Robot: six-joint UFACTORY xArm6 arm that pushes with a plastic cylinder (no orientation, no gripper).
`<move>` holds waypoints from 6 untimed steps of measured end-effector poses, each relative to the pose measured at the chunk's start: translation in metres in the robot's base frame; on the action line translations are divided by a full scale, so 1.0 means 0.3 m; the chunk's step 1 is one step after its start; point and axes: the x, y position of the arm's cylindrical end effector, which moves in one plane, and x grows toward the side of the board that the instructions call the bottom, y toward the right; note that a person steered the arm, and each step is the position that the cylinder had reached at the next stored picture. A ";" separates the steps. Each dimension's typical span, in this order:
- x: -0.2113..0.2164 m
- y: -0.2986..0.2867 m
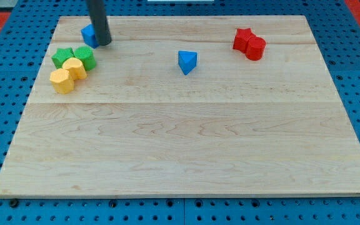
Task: Place the blue triangle closer to the blue cube
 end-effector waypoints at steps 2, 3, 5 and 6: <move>-0.006 -0.052; -0.009 0.312; 0.109 0.796; 0.220 0.721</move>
